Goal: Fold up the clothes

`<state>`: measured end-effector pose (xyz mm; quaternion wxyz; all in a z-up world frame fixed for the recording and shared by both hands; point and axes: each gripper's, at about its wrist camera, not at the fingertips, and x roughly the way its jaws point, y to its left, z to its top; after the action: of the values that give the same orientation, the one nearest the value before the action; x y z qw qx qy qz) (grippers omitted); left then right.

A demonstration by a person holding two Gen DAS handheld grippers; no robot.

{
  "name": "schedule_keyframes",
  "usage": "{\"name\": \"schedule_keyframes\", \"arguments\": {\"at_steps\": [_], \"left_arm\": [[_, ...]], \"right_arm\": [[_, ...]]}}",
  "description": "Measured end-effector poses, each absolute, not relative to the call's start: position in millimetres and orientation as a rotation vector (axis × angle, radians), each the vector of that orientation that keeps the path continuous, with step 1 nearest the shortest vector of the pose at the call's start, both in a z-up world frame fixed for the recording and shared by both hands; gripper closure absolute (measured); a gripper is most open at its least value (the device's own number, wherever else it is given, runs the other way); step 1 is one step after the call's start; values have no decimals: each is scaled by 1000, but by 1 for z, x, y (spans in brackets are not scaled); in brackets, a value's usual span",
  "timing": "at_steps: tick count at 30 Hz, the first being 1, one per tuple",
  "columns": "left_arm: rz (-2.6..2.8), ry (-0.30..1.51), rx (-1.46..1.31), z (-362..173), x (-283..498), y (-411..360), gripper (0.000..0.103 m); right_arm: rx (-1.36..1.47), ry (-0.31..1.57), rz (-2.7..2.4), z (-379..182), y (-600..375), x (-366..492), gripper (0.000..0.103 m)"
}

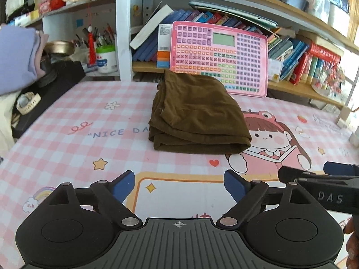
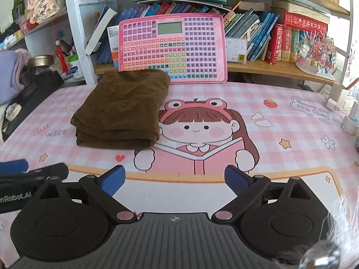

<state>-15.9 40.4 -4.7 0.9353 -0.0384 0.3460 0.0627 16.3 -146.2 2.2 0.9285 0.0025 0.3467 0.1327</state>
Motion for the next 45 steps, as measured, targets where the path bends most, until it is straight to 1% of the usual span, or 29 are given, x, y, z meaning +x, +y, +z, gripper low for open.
{"name": "schedule_keyframes", "arguments": {"at_steps": [2,7,13,45], "left_arm": [[137,705,-73,-4,-17,39,7],[146,703,-66,-3,-18,39,3],[156,708,-44,-3,-19,36,0],[150,739,-51,-6,-23,37,0]], "right_arm": [[-1,708,274,2,-146,15,6],[-3,692,272,6,-149,14,6],[-7,690,266,7,-150,13,6],[-10,712,268,4,-147,12,6]]}}
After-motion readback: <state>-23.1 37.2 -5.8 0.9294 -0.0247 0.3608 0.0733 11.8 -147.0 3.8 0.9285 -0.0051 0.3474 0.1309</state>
